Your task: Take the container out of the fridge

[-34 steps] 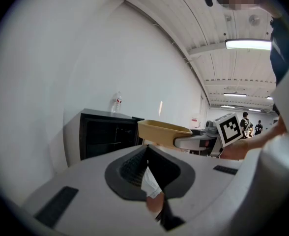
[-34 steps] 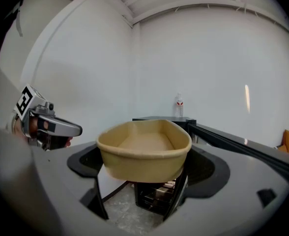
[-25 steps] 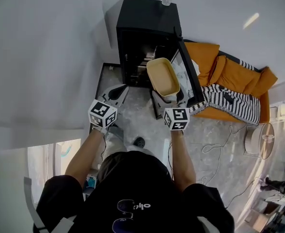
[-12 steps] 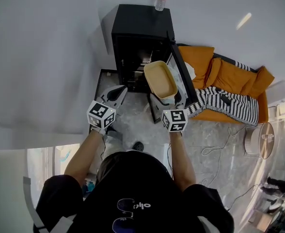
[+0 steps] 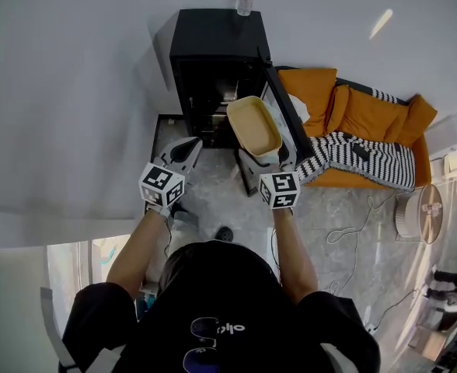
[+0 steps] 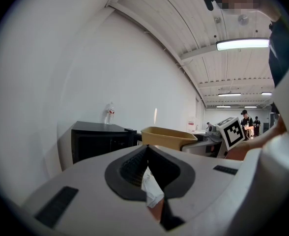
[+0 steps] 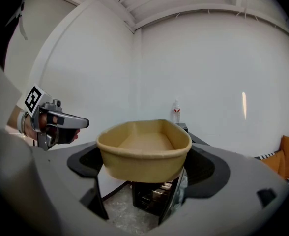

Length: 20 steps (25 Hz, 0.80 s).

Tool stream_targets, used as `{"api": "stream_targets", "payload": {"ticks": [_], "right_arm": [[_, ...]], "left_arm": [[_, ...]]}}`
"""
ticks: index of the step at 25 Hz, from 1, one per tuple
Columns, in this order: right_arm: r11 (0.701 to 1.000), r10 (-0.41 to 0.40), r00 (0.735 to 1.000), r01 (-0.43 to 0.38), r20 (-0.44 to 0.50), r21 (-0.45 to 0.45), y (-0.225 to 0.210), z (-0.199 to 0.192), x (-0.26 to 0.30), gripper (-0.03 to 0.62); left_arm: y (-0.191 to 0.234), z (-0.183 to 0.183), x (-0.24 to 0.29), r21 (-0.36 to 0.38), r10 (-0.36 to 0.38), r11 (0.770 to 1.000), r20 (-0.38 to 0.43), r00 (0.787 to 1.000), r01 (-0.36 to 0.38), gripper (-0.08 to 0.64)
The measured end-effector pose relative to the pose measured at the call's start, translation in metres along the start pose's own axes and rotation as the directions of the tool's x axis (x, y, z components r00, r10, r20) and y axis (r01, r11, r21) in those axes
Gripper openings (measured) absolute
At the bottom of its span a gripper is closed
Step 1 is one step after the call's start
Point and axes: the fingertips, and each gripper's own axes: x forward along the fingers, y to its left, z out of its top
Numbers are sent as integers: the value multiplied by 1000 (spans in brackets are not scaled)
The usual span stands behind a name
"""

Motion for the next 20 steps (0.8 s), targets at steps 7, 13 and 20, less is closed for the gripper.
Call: {"api": "stream_targets", "payload": {"ticks": [7,13,20], "right_arm": [[1000,-2,1000,2,-3,-2,-1,1,-2,512],[1000,-3,1000,3,-2,-5,-2,1,-4,512],[1000,-2,1000,2,4,-2,-7,2,-6,512]], "left_arm": [[-2,1,1,0,-5,1000,-1,1000,5,6],[-5,2,2,-1,-7,1000,4,1000,7,6],[-9,3,6,3,-11,1000,2,1000,11,6]]}}
